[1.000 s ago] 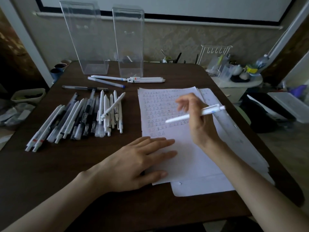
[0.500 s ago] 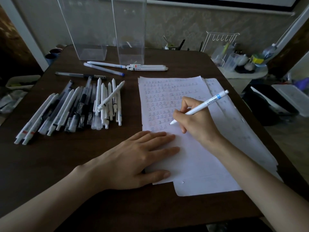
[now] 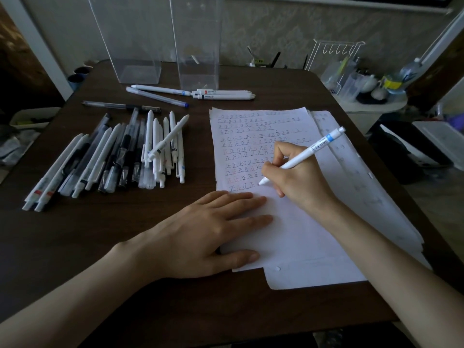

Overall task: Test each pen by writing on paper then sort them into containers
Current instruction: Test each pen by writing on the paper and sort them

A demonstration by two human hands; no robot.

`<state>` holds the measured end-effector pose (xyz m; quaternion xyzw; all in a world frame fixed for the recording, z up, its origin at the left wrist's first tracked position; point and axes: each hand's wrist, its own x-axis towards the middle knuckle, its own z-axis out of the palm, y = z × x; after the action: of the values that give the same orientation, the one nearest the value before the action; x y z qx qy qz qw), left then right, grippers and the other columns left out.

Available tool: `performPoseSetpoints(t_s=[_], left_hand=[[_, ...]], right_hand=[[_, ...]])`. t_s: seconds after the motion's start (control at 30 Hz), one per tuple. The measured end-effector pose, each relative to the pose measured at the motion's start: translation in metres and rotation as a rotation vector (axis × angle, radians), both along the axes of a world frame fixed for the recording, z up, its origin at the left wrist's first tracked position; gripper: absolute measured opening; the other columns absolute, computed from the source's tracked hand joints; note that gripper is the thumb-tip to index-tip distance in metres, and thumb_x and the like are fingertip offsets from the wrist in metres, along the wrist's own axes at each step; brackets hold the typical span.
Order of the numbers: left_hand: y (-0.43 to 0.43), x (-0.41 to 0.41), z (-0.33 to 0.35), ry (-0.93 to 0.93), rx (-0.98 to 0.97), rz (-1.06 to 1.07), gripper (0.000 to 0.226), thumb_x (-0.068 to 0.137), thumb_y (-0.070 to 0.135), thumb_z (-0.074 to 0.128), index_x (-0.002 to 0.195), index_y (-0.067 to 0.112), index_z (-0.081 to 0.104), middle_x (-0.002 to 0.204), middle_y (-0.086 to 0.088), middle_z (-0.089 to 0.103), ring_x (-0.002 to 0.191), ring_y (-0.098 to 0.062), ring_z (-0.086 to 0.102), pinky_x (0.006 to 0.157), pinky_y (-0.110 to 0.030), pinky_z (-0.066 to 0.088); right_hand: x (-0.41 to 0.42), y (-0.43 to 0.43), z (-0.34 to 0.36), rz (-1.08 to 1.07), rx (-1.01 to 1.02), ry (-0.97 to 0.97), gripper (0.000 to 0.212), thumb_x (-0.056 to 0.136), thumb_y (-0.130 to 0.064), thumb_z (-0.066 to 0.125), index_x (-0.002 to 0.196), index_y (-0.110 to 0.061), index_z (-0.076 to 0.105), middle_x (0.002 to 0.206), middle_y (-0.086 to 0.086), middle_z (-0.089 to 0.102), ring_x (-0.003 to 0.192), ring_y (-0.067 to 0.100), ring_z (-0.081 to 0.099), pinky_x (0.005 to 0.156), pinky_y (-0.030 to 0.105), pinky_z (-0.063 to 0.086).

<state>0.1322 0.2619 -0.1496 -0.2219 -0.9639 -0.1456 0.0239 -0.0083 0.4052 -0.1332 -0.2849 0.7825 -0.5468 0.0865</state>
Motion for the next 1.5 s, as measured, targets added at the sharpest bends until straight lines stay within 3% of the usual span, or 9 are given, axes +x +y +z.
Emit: performPoseSetpoints(t_s=[0.1, 0.57, 0.77, 0.83, 0.93, 1.03, 1.13, 1.23, 1.5], left_hand=[[0.0006, -0.0005, 0.0002, -0.004, -0.001, -0.001, 0.058, 0.094, 0.057, 0.033, 0.145, 0.029, 0.031, 0.154, 0.002, 0.022, 0.142, -0.011, 0.016, 0.114, -0.037, 0.022], [0.0007, -0.0018, -0.0015, 0.014, 0.008, 0.003, 0.057, 0.094, 0.057, 0.034, 0.144, 0.029, 0.033, 0.154, 0.002, 0.024, 0.142, -0.011, 0.018, 0.113, -0.037, 0.023], [0.0, -0.0018, -0.0022, 0.007, 0.01, -0.006, 0.058, 0.094, 0.058, 0.033, 0.144, 0.029, 0.033, 0.154, 0.004, 0.023, 0.142, -0.009, 0.016, 0.114, -0.035, 0.02], [-0.0004, -0.0013, -0.0018, 0.009, 0.017, -0.007, 0.057, 0.094, 0.057, 0.034, 0.144, 0.028, 0.034, 0.154, 0.004, 0.024, 0.141, -0.009, 0.017, 0.114, -0.034, 0.021], [-0.0015, -0.0019, 0.0, 0.048, 0.05, 0.006, 0.053, 0.094, 0.053, 0.038, 0.138, 0.025, 0.044, 0.148, 0.004, 0.036, 0.137, -0.007, 0.028, 0.11, -0.03, 0.028], [-0.0043, -0.0014, 0.0035, 0.12, 0.19, 0.133, 0.048, 0.091, 0.055, 0.041, 0.123, 0.023, 0.056, 0.127, 0.009, 0.056, 0.118, -0.001, 0.047, 0.099, -0.026, 0.041], [-0.0058, -0.0014, 0.0066, 0.077, 0.409, 0.297, 0.051, 0.077, 0.066, 0.05, 0.113, 0.031, 0.042, 0.118, 0.016, 0.058, 0.114, 0.004, 0.049, 0.094, -0.015, 0.041], [-0.0056, -0.0028, 0.0068, 0.012, 0.443, 0.282, 0.065, 0.073, 0.065, 0.058, 0.125, 0.037, 0.032, 0.122, 0.02, 0.05, 0.117, 0.008, 0.043, 0.092, -0.005, 0.034], [-0.0068, -0.0033, 0.0037, 0.149, 0.362, 0.221, 0.056, 0.083, 0.049, 0.052, 0.128, 0.016, 0.055, 0.112, 0.006, 0.062, 0.104, -0.007, 0.056, 0.085, -0.024, 0.047]], right_hand=[[0.001, 0.0007, 0.001, -0.002, -0.006, -0.002, 0.034, 0.079, 0.005, 0.056, 0.059, -0.009, 0.033, 0.04, 0.007, 0.034, 0.031, 0.004, 0.042, 0.055, 0.05, 0.049], [-0.0038, 0.0008, -0.005, 0.042, 0.004, -0.011, 0.037, 0.079, 0.001, 0.058, 0.056, -0.014, 0.034, 0.032, -0.004, 0.039, 0.032, 0.008, 0.038, 0.052, 0.049, 0.048], [-0.0063, 0.0028, -0.0079, 0.024, -0.017, 0.011, 0.039, 0.079, 0.008, 0.055, 0.058, -0.012, 0.03, 0.038, -0.011, 0.031, 0.035, 0.0, 0.045, 0.041, 0.013, 0.028], [-0.0073, 0.0029, -0.0088, 0.029, -0.039, 0.006, 0.038, 0.081, 0.008, 0.055, 0.06, -0.012, 0.03, 0.039, -0.011, 0.031, 0.036, -0.001, 0.045, 0.041, 0.011, 0.028], [-0.0082, 0.0025, -0.0071, 0.065, -0.116, -0.003, 0.028, 0.087, -0.007, 0.064, 0.069, -0.01, 0.043, 0.049, -0.004, 0.049, 0.043, 0.004, 0.049, 0.048, 0.019, 0.04], [-0.0087, 0.0026, -0.0059, 0.135, -0.124, 0.019, 0.013, 0.084, -0.01, 0.068, 0.086, -0.019, 0.059, 0.076, 0.005, 0.061, 0.069, 0.005, 0.058, 0.062, 0.021, 0.049], [-0.0078, 0.0035, -0.0074, 0.19, -0.022, 0.051, 0.034, 0.086, -0.004, 0.064, 0.11, -0.028, 0.062, 0.098, 0.0, 0.063, 0.09, 0.008, 0.055, 0.069, 0.02, 0.045], [-0.0051, 0.0025, -0.0062, 0.182, 0.04, 0.063, 0.042, 0.088, -0.007, 0.061, 0.122, -0.03, 0.059, 0.104, -0.012, 0.061, 0.093, 0.003, 0.051, 0.073, 0.015, 0.041], [-0.001, 0.0043, -0.0032, 0.242, 0.112, 0.109, 0.045, 0.09, -0.012, 0.059, 0.13, -0.031, 0.052, 0.106, -0.018, 0.057, 0.1, 0.0, 0.05, 0.083, 0.015, 0.04]])
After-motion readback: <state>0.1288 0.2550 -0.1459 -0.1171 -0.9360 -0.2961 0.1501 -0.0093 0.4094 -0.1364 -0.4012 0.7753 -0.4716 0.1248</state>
